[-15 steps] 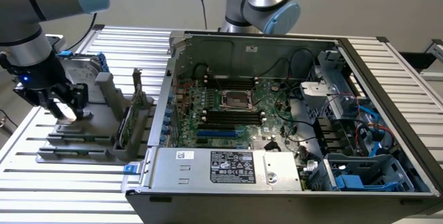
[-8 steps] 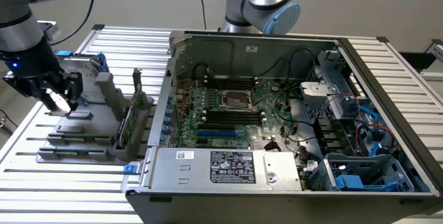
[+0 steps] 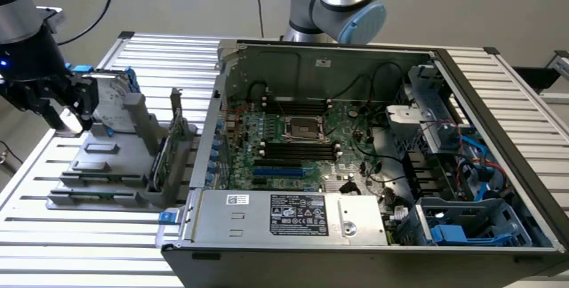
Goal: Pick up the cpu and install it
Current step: 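Pick up the cpu and move it towards the insertion slot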
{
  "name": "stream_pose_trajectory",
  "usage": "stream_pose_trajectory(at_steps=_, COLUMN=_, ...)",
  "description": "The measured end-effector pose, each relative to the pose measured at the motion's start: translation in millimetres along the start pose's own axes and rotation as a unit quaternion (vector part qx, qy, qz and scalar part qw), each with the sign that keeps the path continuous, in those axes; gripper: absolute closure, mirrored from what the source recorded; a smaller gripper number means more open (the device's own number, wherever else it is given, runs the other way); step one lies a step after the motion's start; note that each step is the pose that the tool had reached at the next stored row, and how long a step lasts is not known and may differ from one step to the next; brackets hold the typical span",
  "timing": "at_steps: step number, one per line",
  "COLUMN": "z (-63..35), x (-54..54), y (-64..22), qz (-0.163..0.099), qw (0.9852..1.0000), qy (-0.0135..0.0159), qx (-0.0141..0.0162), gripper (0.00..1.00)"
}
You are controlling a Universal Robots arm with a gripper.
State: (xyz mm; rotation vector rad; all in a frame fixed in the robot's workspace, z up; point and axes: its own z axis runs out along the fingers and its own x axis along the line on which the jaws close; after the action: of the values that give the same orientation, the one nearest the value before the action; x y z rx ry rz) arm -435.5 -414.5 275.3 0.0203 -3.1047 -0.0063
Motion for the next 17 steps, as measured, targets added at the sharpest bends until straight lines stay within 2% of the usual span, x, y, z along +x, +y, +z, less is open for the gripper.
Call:
stream_pose_trajectory(at_steps=9, z=-41.2, x=-5.6, y=0.1, qz=-0.004, qw=1.0, qy=0.0003, qx=0.0001, gripper=0.45)
stream_pose_trajectory(at_steps=17, z=-78.4, x=-25.2, y=0.0, qz=-0.006, qw=1.0, qy=0.0011, qx=0.0002, gripper=0.45)
